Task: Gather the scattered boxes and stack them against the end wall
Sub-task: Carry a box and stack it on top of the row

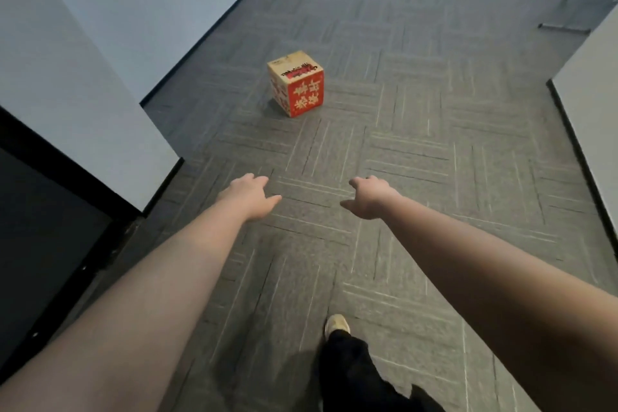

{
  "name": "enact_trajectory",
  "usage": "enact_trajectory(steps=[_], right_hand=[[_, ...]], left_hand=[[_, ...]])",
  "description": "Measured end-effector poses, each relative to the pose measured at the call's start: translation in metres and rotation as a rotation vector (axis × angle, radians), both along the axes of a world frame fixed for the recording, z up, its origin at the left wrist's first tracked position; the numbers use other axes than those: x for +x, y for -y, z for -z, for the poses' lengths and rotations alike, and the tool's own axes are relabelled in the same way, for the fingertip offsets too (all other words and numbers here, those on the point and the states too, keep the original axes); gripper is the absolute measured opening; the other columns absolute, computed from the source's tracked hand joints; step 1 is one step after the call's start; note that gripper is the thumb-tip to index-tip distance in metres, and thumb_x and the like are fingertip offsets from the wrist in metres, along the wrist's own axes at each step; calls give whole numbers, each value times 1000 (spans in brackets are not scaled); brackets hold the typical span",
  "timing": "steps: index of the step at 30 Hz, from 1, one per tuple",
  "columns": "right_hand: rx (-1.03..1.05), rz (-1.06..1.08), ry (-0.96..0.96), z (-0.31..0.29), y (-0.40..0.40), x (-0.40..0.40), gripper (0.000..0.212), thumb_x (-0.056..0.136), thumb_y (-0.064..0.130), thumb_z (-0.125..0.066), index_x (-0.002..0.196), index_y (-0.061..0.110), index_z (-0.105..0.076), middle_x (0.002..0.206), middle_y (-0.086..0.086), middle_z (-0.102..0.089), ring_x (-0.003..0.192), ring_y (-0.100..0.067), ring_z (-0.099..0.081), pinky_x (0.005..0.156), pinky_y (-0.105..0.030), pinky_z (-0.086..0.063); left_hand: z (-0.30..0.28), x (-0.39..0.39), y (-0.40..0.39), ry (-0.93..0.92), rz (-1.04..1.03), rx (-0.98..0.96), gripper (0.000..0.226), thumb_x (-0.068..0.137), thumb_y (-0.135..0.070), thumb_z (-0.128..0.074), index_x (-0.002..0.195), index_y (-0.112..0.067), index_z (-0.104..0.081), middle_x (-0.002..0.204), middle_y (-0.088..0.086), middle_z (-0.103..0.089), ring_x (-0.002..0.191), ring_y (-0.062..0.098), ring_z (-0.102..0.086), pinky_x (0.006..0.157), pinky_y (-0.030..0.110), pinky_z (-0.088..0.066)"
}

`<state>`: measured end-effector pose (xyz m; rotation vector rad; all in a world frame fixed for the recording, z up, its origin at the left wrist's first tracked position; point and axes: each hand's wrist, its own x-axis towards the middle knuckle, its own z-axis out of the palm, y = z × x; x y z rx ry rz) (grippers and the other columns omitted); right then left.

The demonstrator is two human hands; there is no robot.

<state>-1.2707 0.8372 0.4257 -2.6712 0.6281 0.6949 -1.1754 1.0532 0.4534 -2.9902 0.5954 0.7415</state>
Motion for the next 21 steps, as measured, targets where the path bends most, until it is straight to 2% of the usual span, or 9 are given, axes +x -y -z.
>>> enact_trajectory(steps=[13,21], right_hand=[[23,-13,-28,-9,95,392,66,93,54,-50,147,21,-31,146,-13,-37,133,-36,-36,104,-49,-41],[67,184,-17,15,146,604,68,92,54,-49,149,25,-25,148,-13,-34,133,-36,-36,103,-52,-41]], left_hand=[[-1,377,92,-27,-21,25,67,93,-58,-40,149,-25,-26,157,5,-19,142,28,-23,111,49,-31],[7,626,164,-14,95,69,66,93,-58,-39,149,-27,-22,158,5,-17,143,30,-21,109,53,-32]])
